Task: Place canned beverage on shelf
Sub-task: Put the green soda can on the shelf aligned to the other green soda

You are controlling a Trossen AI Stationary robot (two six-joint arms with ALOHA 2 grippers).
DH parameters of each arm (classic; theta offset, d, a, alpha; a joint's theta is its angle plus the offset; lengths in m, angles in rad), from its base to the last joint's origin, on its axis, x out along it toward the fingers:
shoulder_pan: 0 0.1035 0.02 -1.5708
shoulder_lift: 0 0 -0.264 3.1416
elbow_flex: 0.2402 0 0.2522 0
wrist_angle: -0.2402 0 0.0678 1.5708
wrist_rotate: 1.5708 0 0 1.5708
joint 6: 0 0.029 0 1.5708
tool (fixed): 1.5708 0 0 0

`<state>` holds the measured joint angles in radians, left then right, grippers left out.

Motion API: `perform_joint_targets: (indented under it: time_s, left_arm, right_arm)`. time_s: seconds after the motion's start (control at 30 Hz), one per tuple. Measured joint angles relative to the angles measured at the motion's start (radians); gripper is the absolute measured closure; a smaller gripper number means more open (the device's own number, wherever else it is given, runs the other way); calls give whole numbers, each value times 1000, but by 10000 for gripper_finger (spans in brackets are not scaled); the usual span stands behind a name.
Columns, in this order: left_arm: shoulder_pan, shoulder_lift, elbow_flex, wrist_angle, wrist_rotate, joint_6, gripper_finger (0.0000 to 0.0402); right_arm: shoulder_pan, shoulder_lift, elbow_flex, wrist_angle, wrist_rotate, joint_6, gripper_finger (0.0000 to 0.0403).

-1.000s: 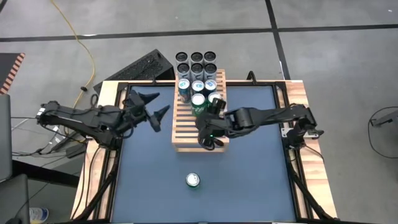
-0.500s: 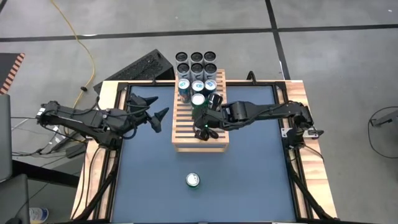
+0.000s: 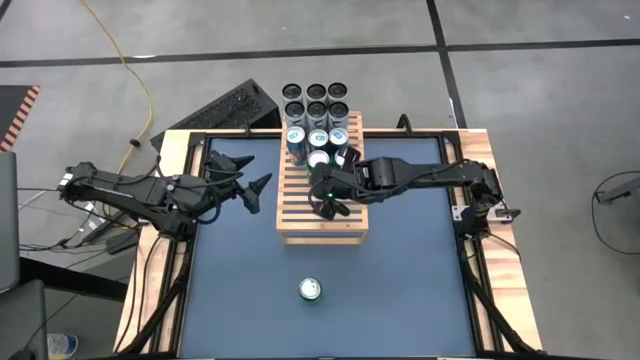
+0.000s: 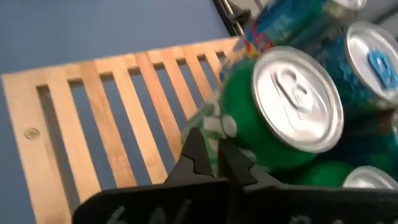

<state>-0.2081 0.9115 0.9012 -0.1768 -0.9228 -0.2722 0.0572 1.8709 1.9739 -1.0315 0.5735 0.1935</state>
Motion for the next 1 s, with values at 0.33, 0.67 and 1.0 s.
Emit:
perform_joint_targets:
  time_s: [0.33, 0.67, 1.0]
  left_arm:
    - [0, 8, 0, 2, -1, -8, 70]
    - [0, 20, 0, 13, -2, -24, 70]
    - [0, 20, 0, 9, 10, -26, 70]
  right_arm:
    - [6, 0, 0, -53, 38, 46, 403]
    - [70, -3, 123, 45, 92, -96, 403]
    - [36, 1, 78, 89, 50, -169, 403]
